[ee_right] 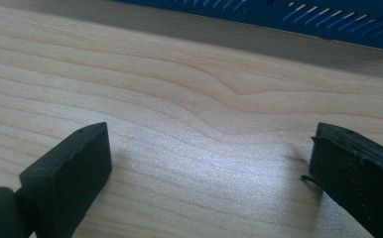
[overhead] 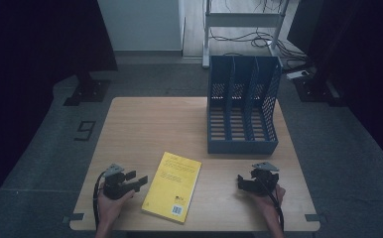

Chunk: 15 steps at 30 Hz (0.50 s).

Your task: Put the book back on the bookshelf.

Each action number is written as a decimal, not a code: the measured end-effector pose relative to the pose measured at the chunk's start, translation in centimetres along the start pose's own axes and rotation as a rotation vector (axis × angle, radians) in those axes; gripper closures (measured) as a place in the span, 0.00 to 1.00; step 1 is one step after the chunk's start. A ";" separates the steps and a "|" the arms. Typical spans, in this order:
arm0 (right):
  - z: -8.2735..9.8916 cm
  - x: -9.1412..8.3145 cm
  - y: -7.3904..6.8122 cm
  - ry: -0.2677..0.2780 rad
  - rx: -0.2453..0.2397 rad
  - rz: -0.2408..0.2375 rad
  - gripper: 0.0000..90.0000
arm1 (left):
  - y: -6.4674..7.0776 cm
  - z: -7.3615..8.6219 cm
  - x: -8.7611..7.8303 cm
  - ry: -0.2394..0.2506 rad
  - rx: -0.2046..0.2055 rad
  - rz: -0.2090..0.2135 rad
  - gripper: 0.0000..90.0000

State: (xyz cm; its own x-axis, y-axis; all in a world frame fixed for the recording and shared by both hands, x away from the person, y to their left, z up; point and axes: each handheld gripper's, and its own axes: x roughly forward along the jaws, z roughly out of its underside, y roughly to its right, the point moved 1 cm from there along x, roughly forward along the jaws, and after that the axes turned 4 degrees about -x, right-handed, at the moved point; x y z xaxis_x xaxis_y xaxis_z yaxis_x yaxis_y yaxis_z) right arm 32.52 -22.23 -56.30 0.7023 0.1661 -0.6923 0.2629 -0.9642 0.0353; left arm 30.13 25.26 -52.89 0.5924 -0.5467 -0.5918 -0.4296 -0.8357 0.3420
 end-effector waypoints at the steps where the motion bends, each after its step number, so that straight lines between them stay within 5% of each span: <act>1: 0.0 0.0 0.0 0.000 0.000 0.000 0.03 | 0.0 0.0 0.0 0.000 0.000 0.000 0.40; 7: 0.1 -0.3 0.2 0.027 0.018 0.024 0.15 | 0.0 0.0 0.0 0.001 -0.002 0.003 0.40; 15: 0.1 -0.4 0.2 0.019 0.025 0.022 0.15 | -0.1 -0.1 -0.1 0.006 -0.009 0.005 0.40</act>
State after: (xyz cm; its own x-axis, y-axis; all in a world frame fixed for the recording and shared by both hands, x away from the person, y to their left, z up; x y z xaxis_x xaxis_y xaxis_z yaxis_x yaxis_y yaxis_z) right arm 32.26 -22.51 -56.10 0.7201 0.1488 -0.6777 0.2308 -0.9725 0.0318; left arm 30.12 25.38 -52.80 0.5944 -0.5513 -0.5854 -0.4264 -0.8333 0.3519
